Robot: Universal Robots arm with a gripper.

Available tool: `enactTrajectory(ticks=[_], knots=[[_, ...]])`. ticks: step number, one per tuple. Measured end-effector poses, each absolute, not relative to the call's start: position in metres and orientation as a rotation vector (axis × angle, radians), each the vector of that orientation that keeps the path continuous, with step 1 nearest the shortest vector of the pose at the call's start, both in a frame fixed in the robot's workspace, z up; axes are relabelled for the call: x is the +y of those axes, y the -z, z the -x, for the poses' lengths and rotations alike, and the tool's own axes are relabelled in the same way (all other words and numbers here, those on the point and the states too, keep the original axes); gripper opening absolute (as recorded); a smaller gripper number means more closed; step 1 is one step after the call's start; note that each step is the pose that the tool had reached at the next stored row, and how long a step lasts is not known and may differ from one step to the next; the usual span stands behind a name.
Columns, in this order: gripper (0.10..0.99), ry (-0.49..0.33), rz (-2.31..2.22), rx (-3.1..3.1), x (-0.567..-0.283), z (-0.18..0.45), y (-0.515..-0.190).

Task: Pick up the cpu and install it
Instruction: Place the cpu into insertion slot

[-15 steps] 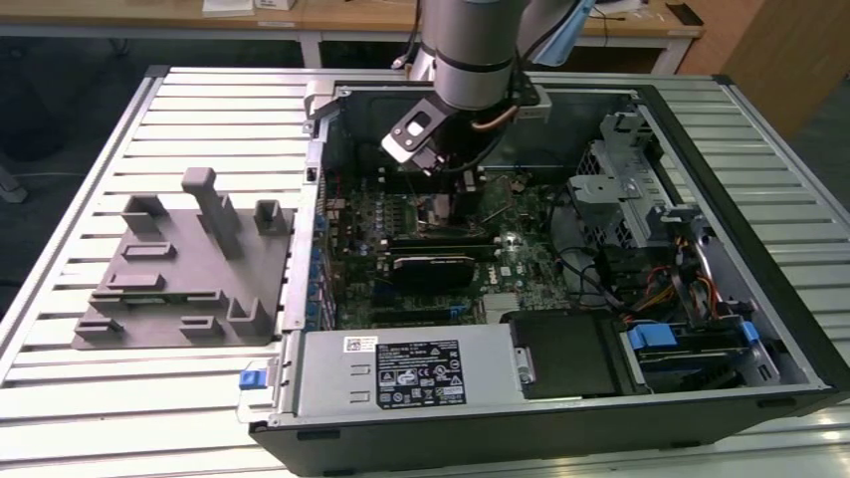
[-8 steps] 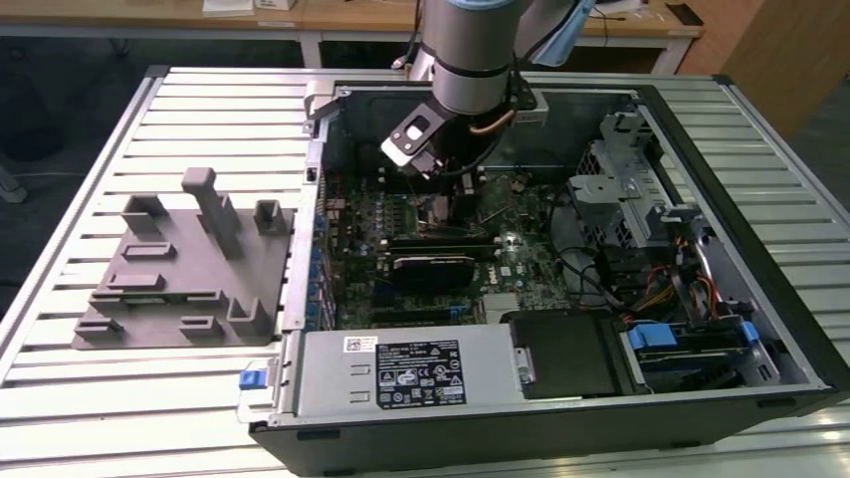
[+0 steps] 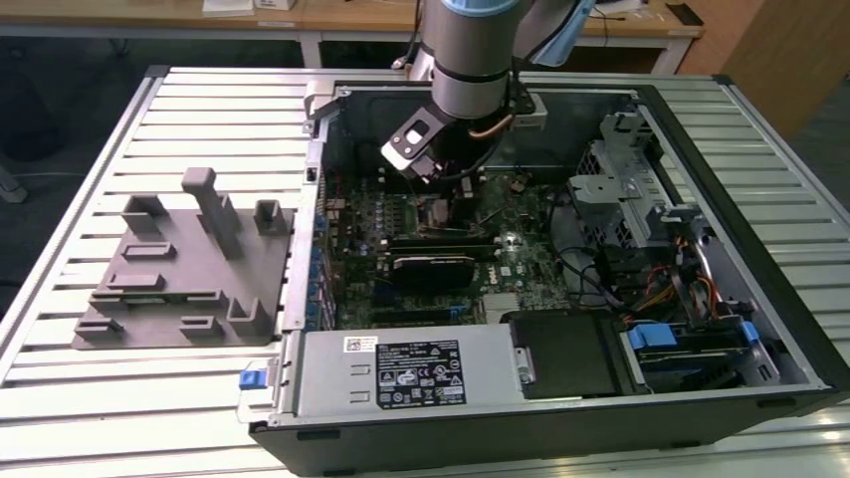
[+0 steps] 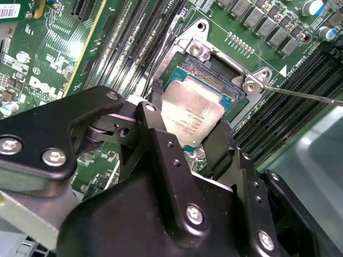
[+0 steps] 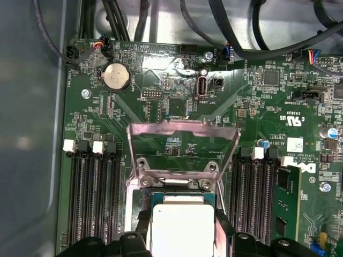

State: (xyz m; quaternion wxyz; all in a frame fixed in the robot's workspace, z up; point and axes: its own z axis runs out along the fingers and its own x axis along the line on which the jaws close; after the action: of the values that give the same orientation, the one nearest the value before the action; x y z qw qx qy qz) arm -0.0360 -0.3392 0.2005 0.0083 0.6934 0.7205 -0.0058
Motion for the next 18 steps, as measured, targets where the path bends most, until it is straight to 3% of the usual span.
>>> enactTrajectory(ticks=[18], knots=[[0.545, 0.019, -2.167, 2.252, -0.3349, 0.0391, -0.1922]])
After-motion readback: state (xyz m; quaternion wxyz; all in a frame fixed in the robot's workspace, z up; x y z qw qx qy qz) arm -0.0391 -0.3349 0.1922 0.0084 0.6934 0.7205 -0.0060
